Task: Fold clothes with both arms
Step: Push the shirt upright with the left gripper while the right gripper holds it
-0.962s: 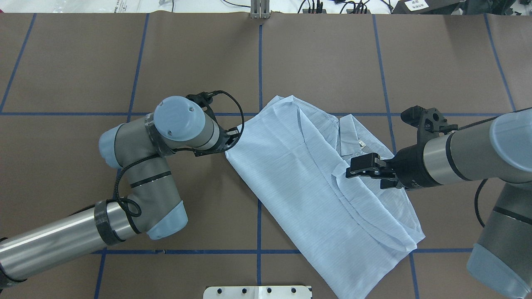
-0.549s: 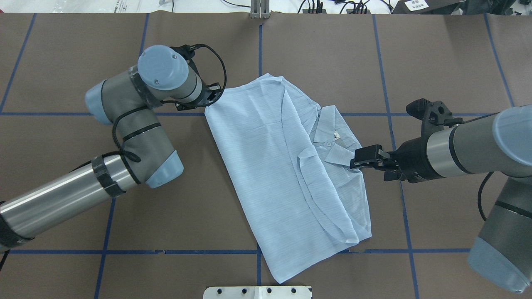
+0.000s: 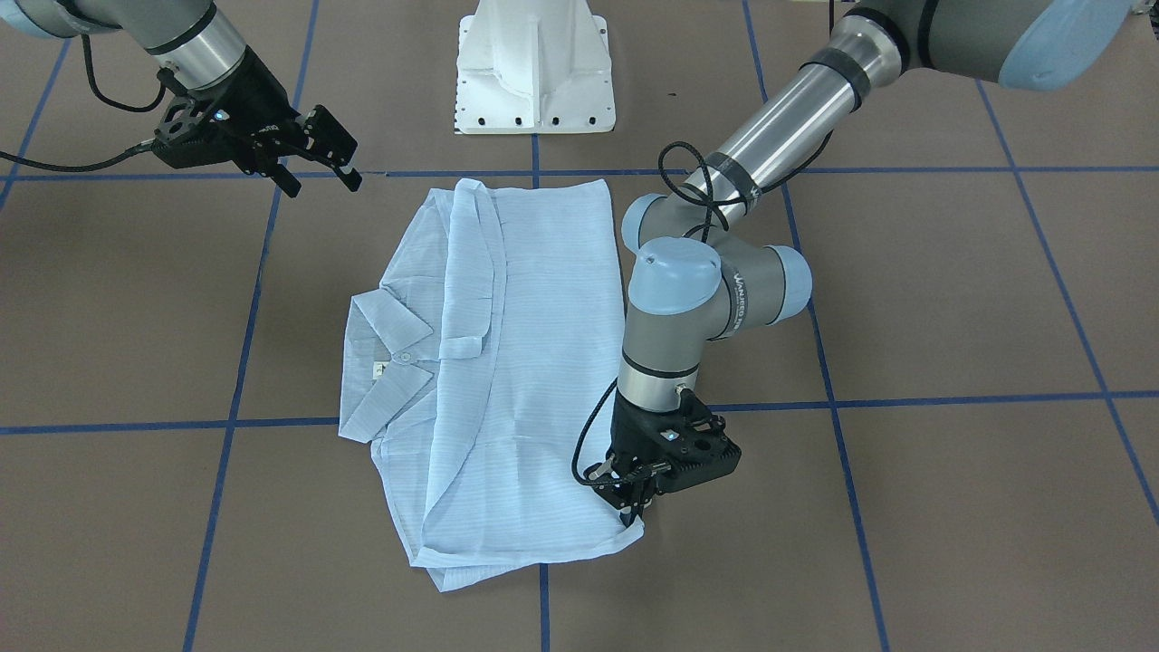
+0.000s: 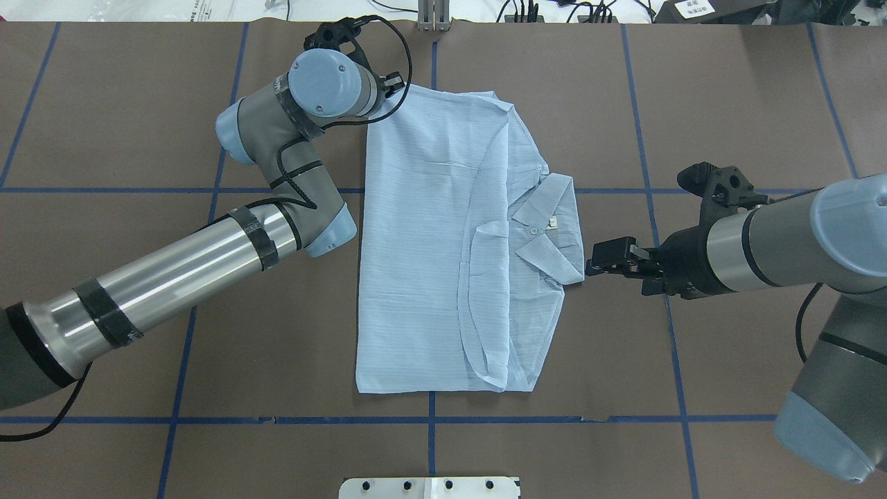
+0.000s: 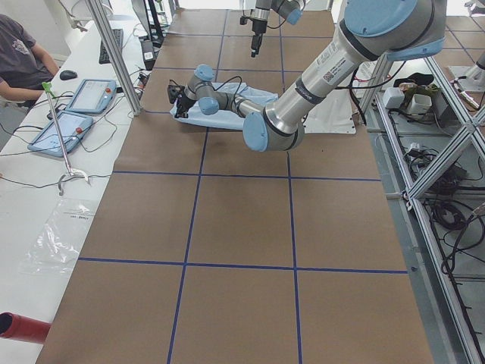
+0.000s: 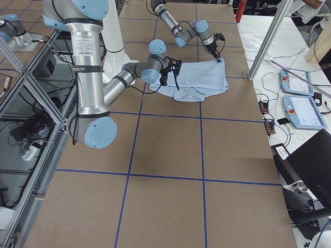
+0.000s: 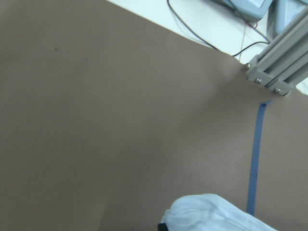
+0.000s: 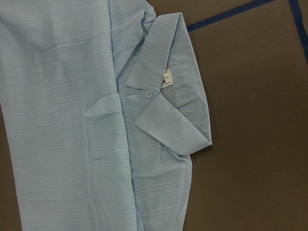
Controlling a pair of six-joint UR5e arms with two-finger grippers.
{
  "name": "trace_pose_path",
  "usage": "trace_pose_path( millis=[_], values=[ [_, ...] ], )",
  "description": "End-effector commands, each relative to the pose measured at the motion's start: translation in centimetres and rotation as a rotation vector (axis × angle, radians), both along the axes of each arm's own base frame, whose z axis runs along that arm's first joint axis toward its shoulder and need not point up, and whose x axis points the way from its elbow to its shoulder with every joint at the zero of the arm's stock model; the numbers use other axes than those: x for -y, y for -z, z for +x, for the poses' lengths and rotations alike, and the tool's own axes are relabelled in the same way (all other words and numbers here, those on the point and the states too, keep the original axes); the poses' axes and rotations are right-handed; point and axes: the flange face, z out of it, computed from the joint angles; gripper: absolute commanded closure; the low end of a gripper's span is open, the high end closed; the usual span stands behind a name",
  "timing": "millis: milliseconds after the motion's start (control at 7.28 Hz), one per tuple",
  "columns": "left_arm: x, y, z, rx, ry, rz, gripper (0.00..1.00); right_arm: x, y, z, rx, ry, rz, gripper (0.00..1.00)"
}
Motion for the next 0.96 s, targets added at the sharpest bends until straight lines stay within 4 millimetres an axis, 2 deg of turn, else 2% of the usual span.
trace_pose_path(
  millis=[0,137,275,412,549,687,824],
  values=[
    [0.6,-0.9,-0.6,0.042,-0.010,0.063,0.03,0.4,-0.8,-1.8,-0.026,-0.012,0.005,0.00],
    [1.6,-0.9,-3.3,0.041,0.004,0.076,0.00,0.8,-0.6,-2.7,-0.025,-0.007,0.006,0.00],
    [1.9,-3.8,-7.9,0.031,-0.049,0.063,0.00,1.0,-0.3,-3.2,-0.023,-0.008,0.013,0.00],
    [1.6,-4.6,-12.8,0.010,-0.143,0.080,0.00,0.9,-0.2,-3.7,-0.031,-0.019,0.031,0.00],
    [-0.8,-5.9,-15.0,0.011,-0.173,0.051,0.00,1.1,0.2,-5.2,-0.039,-0.021,0.058,0.00],
    [-2.5,-3.5,-16.3,0.041,-0.175,0.007,0.00,1.5,1.2,-8.0,-0.088,-0.010,0.086,0.00],
    [-5.2,-1.1,-17.7,0.066,-0.201,-0.046,0.00,1.3,3.2,-10.0,-0.161,0.026,0.146,0.00]
  ],
)
